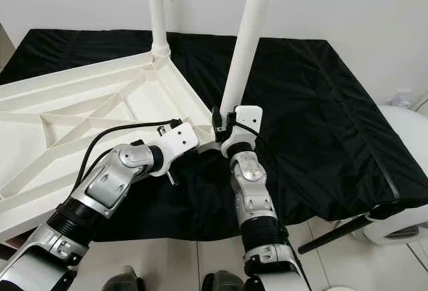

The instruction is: Building children table

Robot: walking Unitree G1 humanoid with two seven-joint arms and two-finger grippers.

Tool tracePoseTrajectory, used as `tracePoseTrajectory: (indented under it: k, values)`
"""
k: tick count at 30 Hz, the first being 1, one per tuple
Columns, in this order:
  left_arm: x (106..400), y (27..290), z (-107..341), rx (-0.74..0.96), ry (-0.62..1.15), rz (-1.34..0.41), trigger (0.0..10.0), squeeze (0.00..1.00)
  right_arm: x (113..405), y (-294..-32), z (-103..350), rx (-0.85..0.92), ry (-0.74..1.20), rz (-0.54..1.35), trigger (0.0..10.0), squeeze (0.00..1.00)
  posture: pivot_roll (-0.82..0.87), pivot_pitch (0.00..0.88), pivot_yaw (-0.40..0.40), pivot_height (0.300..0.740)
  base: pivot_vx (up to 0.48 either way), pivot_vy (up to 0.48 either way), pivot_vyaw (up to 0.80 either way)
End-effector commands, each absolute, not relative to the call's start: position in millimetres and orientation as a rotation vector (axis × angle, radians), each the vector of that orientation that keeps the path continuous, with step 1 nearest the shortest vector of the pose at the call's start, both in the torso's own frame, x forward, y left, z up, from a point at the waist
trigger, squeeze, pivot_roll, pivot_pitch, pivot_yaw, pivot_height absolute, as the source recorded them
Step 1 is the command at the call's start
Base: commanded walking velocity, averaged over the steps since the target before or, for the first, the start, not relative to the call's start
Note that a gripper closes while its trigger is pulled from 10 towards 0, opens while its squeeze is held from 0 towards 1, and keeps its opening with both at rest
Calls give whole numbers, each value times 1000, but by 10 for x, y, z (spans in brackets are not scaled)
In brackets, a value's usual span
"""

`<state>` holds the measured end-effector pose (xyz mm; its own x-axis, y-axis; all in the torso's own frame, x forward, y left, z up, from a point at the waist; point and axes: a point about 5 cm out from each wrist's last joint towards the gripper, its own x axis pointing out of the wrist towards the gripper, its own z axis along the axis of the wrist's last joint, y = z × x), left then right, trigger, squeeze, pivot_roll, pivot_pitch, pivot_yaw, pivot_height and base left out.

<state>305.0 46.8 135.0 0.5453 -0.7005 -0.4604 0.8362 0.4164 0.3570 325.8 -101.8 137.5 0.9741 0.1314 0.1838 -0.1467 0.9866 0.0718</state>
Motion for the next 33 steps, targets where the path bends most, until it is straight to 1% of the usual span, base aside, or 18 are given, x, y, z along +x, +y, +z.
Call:
tracePoseTrajectory:
  k: [1, 7, 8, 9, 21, 22, 23, 25, 28, 31, 33]
  values:
    - [2993, 312, 1475, 598, 156, -1022, 10000, 0, 3233, -935, 1344, 123, -151, 134, 10000, 0, 7, 0, -66, 740, 0, 0, 0]
    - [2990, 320, 1468, 600, 159, -1021, 10000, 0, 3222, -979, 1341, 124, -140, 117, 10000, 0, 9, 0, -68, 740, 0, 0, 0]
    - [2990, 324, 1465, 601, 160, -1020, 10000, 0, 3221, -997, 1344, 123, -142, 110, 10000, 886, 10, 0, -68, 740, 0, 0, 0]
    - [2990, 327, 1464, 601, 161, -1020, 10000, 0, 3216, -1006, 1348, 127, -143, 111, 10000, 1000, 9, 0, -68, 740, 0, 0, 0]
    - [2999, 331, 1472, 600, 157, -1013, 10000, 0, 3187, -1090, 1343, 107, -148, 110, 10000, 1000, 5, 0, -73, 740, 0, 0, 0]
    - [2999, 329, 1472, 600, 156, -1013, 10000, 0, 3187, -1108, 1352, 101, -151, 125, 10000, 345, 4, 0, -73, 740, 0, 0, 0]
    - [2999, 328, 1471, 600, 156, -1013, 10000, 0, 3185, -1123, 1365, 89, -159, 157, 10000, 0, 4, 0, -73, 740, 0, 0, 0]
    - [2998, 327, 1467, 601, 157, -1013, 10000, 0, 3186, -1158, 1373, 85, -162, 205, 10000, 0, 4, 0, -74, 740, 0, 0, 0]
    - [2997, 328, 1465, 601, 158, -1013, 10000, 0, 3189, -1178, 1373, 89, -161, 219, 10000, 0, 4, 0, -74, 740, 0, 0, 0]
    - [3004, 329, 1422, 602, 179, -1000, 10000, 0, 3226, -1322, 1389, 45, -168, 276, 10000, 0, 2, 0, -72, 740, 0, 0, 0]
    - [3008, 331, 1403, 603, 189, -993, 10000, 0, 3240, -1364, 1400, 32, -170, 282, 10000, 0, 1, 0, -72, 740, 0, 0, 0]
